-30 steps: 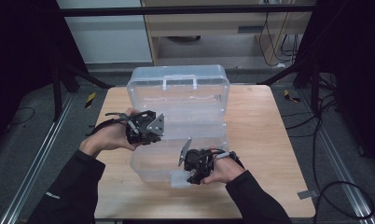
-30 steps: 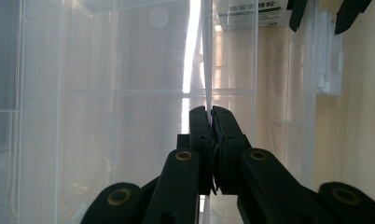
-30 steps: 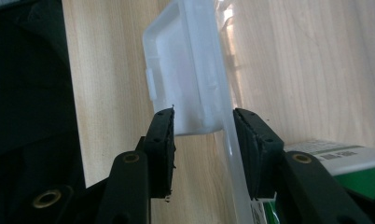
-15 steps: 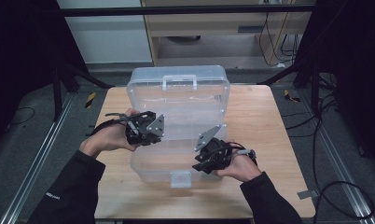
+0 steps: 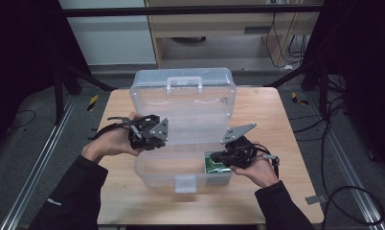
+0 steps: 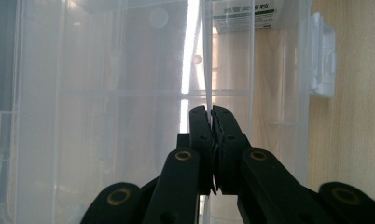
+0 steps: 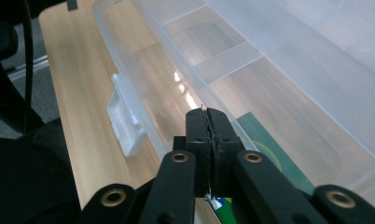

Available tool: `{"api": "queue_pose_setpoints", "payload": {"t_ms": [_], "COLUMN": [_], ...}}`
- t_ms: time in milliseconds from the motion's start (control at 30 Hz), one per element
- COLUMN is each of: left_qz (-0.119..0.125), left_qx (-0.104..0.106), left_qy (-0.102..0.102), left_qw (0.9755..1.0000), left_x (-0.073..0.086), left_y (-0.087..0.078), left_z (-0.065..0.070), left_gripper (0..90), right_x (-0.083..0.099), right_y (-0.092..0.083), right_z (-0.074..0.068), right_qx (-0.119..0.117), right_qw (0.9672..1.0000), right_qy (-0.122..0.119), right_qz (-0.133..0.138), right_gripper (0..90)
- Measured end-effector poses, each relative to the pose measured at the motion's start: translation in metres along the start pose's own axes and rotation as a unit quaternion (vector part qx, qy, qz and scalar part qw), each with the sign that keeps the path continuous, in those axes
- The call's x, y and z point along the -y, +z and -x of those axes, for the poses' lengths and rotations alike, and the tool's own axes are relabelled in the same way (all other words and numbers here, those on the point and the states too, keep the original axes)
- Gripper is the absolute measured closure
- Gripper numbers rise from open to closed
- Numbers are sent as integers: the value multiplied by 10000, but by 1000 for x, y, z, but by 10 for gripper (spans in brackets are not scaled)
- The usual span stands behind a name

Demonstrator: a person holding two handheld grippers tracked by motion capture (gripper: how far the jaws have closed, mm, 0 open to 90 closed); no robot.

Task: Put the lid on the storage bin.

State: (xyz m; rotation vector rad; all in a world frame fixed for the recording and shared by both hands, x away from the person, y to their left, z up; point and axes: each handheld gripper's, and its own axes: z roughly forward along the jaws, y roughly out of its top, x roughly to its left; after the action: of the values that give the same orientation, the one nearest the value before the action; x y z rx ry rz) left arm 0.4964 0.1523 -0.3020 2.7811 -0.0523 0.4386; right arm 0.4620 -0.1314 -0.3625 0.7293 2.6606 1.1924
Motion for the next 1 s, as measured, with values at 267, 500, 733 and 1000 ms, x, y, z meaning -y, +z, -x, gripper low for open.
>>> {"api": "queue_pose_setpoints", "payload": {"t_ms": [267,500,733,1000], "left_qz": [47,57,94,120], "left_qx": [6,38,53,58], "left_qy": [-6,-45,-22,-40], "left_qw": [10000,10000,9999,9999], "left_x": [1,2,2,3], "left_y": [0,0,1,1], "left_z": [1,2,2,2], "left_gripper": [871,870,870,869], "right_x": [5,-1,-4,-6], "right_y": [-15,-29,-42,-45], "right_z": [4,9,24,48], "right_qx": [-68,-16,461,1070], "right_qw": [9987,9938,9811,9654], "right_qy": [181,370,750,1170], "right_qz": [469,1046,1721,2073], "right_gripper": [900,900,899,899]}}
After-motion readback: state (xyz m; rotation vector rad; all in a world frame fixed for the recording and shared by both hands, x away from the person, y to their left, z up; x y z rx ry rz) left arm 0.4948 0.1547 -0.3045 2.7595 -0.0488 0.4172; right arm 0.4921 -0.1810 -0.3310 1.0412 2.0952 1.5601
